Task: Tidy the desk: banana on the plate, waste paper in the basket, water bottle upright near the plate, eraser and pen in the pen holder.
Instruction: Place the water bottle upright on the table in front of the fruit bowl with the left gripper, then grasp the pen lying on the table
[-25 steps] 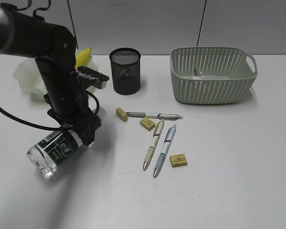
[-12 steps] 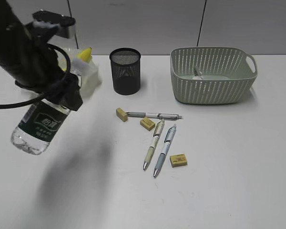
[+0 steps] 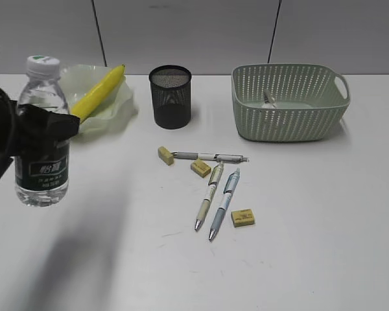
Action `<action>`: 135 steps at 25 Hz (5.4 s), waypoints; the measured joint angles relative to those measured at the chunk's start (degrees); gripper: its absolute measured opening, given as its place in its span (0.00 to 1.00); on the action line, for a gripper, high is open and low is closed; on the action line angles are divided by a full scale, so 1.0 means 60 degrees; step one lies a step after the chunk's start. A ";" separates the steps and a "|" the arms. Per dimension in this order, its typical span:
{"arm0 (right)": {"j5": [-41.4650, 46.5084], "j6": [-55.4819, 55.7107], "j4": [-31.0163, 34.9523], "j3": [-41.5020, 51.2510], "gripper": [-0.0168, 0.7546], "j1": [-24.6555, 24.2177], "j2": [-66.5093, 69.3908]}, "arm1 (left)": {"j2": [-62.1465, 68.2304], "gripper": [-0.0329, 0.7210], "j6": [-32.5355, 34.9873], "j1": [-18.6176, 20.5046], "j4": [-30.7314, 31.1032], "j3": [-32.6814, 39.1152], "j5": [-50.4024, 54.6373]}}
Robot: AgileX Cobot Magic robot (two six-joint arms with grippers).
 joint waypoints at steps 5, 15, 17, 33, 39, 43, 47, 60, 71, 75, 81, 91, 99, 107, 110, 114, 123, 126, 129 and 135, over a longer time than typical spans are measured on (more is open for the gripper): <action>0.0000 0.0000 0.0000 0.0000 0.76 0.0000 0.0000 | 0.0187 0.71 0.0000 0.0000 -0.0377 0.1516 -0.3828; -0.0008 0.0000 0.0000 0.0000 0.76 0.0000 0.0000 | 0.3418 0.71 -0.1100 0.0000 -0.0428 0.1756 -0.8728; -0.0008 0.0000 0.0000 0.0000 0.76 0.0000 0.0000 | 0.4209 0.71 -0.1924 0.0000 -0.0428 0.1756 -0.9857; -0.0008 0.0000 0.0000 0.0000 0.76 0.0000 0.0000 | 0.6626 0.71 -0.2813 0.0000 -0.0269 0.1340 -1.0968; -0.0008 0.0000 0.0000 0.0000 0.76 0.0000 0.0000 | 0.6633 0.71 -0.2161 0.0000 -0.0257 0.1299 -1.0940; -0.0008 0.0000 0.0000 0.0000 0.76 0.0000 0.0000 | 0.6633 0.71 -0.2105 0.0000 -0.0295 0.1282 -1.0930; -0.0008 0.0000 0.0000 0.0000 0.76 0.0000 0.0000 | 0.6633 0.77 -0.2097 0.0000 -0.0353 0.1282 -1.0921; -0.0008 0.0000 0.0000 0.0000 0.76 0.0000 0.0000 | 0.4612 0.87 -0.2057 0.0000 -0.0337 0.1261 -0.8676; -0.0011 0.0000 0.0000 0.0000 0.76 0.0000 0.0000 | 0.0334 0.85 -0.1351 0.0000 -0.0317 0.1269 -0.3528; -0.0011 0.0000 0.0000 0.0000 0.76 0.0000 0.0000 | -0.1236 0.82 -0.1321 0.0000 0.0094 0.1277 -0.0827; -0.0011 0.0000 0.0000 0.0000 0.76 0.0000 0.0000 | -0.4239 0.81 -0.1313 0.0000 0.0259 0.0705 0.3802; -0.0011 0.0000 -0.0010 0.0000 0.76 0.0000 0.0000 | -0.7375 0.76 -0.1313 0.0000 0.0491 -0.0692 0.9975; -0.0011 0.0000 -0.0010 0.0000 0.76 0.0000 0.0000 | -0.7983 0.75 -0.1313 0.0000 0.1163 -0.0692 1.1546; -0.0011 0.0000 -0.0002 0.0000 0.76 0.0000 0.0000 | -0.8002 0.75 -0.1313 0.0000 0.1480 -0.0222 1.1225; -0.0011 0.0000 -0.0002 0.0000 0.76 0.0000 0.0000 | -0.8192 0.75 -0.1313 0.0000 0.1470 -0.0222 1.1255; -0.0011 0.0000 -0.0002 0.0000 0.76 0.0000 0.0000 | -0.8785 0.74 -0.1313 0.0000 0.1407 -0.0261 1.1743; -0.0018 0.0000 -0.0012 0.0000 0.76 0.0000 0.0000 | -1.1340 0.65 -0.1313 0.0000 0.1398 -0.0346 1.1875; -0.0020 0.0000 0.0010 0.0000 0.76 0.0008 0.0000 | -1.1446 0.64 -0.1313 0.0000 0.1398 -0.0351 1.1905; -0.0026 0.0000 0.0039 0.0000 0.76 0.0008 -0.0005 | -1.1446 0.64 -0.1313 0.0000 0.1411 -0.0351 1.1905; -0.0672 -0.0428 0.0081 -0.0343 0.76 0.0008 0.1423 | -1.1446 0.63 -0.1313 0.0000 0.1665 -0.0332 1.1908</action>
